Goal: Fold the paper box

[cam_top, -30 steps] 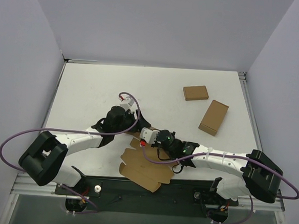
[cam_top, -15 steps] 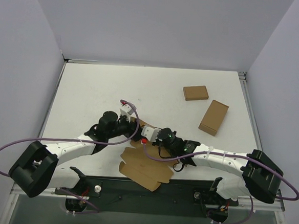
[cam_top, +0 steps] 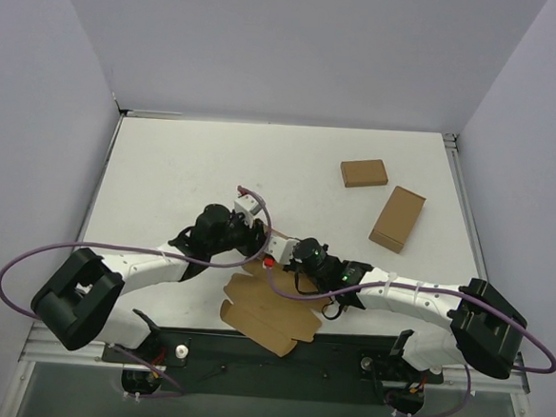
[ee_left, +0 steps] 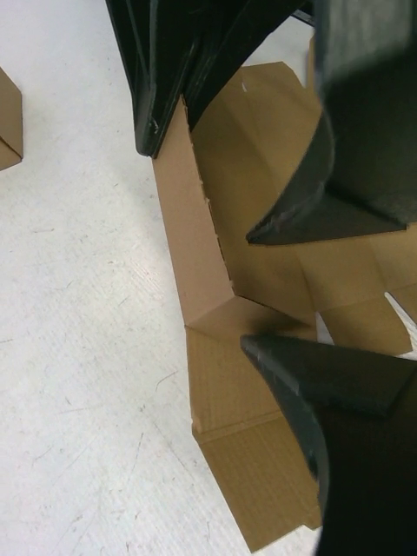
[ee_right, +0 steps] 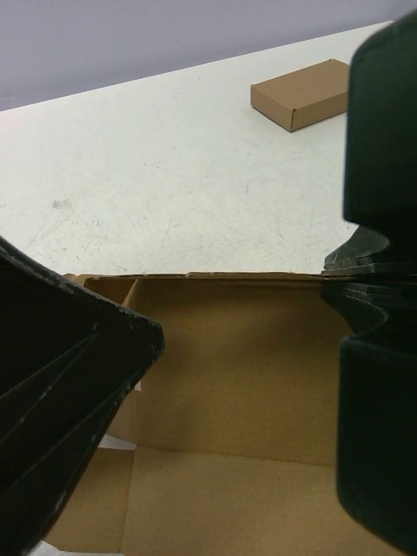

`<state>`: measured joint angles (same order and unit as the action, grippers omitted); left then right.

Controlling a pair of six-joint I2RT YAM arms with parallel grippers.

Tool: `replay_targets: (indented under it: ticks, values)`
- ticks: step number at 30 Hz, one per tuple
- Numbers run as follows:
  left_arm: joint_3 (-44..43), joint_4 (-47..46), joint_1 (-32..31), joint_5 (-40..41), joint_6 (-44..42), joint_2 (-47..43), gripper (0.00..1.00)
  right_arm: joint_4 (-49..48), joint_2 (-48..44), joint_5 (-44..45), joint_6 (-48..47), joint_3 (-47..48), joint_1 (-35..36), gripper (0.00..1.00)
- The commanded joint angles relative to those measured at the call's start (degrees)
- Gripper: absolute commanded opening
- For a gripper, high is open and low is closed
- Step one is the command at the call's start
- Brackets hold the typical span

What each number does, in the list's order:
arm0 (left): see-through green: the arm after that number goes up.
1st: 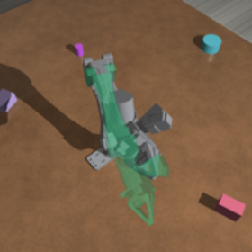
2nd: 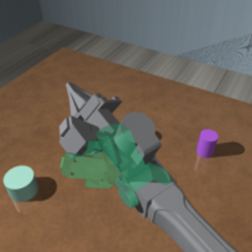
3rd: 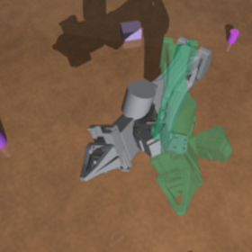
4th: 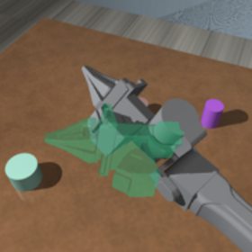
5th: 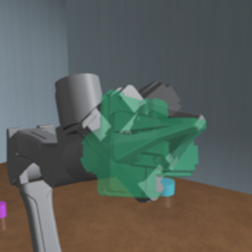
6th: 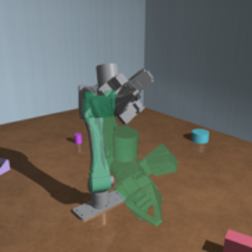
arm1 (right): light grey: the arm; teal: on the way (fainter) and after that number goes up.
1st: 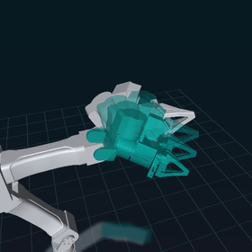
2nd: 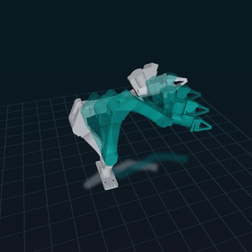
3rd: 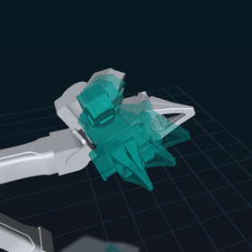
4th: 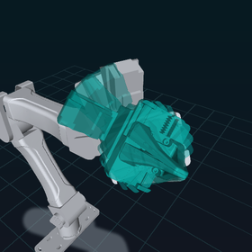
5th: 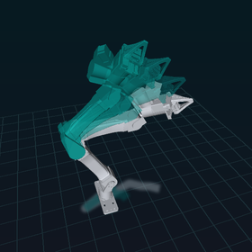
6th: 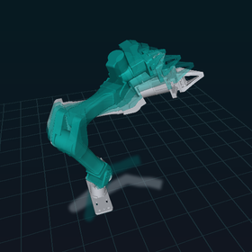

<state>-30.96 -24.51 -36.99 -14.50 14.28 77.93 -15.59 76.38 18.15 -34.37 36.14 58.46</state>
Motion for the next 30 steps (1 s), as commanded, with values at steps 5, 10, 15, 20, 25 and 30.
replay_targets:
  ticks: [5,10,15,20,25,30]
  values:
    - [-3.4,-0.8,-5.3,9.0,-6.9,3.4,0.08,-0.6,-3.3,1.4,5.0,1.7,-0.4,0.10]
    - [-0.5,-4.9,-5.8,16.3,-8.1,2.5,0.00,0.1,-7.3,7.9,14.5,1.8,-0.4,0.32]
    - [2.0,-8.4,-6.3,21.6,-8.7,0.6,0.00,9.0,-13.2,9.4,33.5,3.7,-0.4,0.45]
    - [4.6,-12.0,-6.5,27.7,-8.9,-0.9,0.00,18.1,-17.5,10.8,56.7,6.2,-0.2,0.48]
    - [6.0,-16.0,-6.8,30.9,-8.9,-0.4,0.00,18.2,-21.1,10.1,87.0,3.9,0.3,0.48]
    - [8.2,-19.4,-7.1,34.1,-9.0,-1.1,0.00,1.4,-19.4,2.5,105.7,-3.5,0.3,0.51]
